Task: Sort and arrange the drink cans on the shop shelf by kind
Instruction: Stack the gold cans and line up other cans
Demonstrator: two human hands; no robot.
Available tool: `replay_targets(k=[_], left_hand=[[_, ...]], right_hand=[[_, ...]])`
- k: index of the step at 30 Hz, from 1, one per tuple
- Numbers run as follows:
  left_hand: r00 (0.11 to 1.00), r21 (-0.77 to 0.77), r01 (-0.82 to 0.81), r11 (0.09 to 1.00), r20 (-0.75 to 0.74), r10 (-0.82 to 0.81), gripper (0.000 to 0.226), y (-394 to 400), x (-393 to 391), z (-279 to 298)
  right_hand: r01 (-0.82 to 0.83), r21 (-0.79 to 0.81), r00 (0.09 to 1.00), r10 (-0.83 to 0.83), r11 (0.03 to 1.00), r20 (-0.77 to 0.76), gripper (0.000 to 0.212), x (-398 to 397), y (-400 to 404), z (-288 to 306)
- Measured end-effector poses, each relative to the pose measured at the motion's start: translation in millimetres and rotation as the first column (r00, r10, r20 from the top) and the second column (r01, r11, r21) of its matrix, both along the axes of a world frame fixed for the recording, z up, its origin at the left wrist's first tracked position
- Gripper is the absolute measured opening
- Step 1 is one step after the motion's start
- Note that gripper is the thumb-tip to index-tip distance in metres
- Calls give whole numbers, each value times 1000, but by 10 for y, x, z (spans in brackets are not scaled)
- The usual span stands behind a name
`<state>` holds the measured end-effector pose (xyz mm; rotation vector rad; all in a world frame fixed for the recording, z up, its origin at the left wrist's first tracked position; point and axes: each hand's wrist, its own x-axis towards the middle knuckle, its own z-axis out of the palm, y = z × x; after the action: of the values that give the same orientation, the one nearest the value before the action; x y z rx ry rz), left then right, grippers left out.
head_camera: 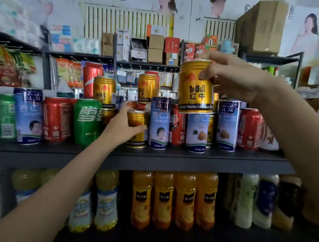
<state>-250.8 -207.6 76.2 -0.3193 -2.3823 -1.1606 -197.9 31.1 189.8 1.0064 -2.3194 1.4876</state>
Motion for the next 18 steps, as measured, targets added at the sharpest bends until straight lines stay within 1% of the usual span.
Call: replay_targets(k=[3, 4, 6, 8, 10, 12, 13, 16, 18], left_hand=[[995, 148, -95, 984, -22, 99, 60, 112, -35, -61], [989, 178, -136, 975, -33, 144, 59, 152, -31, -81], [958, 230, -254, 939, -71, 277, 57, 220, -6, -93], [889, 280, -372, 885, -164, 426, 59, 303, 97, -35], [795, 343, -416, 842, -312, 520, 63, 440, 284, 104], [736, 368, -371, 853, -443, 511, 63, 685, 513, 311], [735, 365, -335, 869, -475, 483, 64, 854, 616, 425], [795, 324, -206, 923, -495, 351, 62, 1479, 809, 722], [841, 299, -83, 951, -490, 227, 59, 1898, 829, 854]], right_hand=[[-11, 7, 1000, 11, 1000, -13, 38, -24, 277, -30], [-17, -5, 1000, 17, 1000, -23, 34, -22, 374, -33], [-16, -50, 999, 14, 999, -44, 19, -3, 598, -10], [-17, -96, 998, 11, 995, -65, 15, 33, 884, 49], [-18, -111, 995, 7, 994, -97, 13, 64, 1190, 112], [26, -135, 990, -44, 991, -133, 12, 67, 1463, 160], [56, -161, 986, -79, 985, -144, 13, 51, 1586, 175], [112, -217, 977, -147, 970, -152, 11, 6, 1935, 215], [158, -213, 966, -196, 964, -170, 17, -18, 2180, 249]])
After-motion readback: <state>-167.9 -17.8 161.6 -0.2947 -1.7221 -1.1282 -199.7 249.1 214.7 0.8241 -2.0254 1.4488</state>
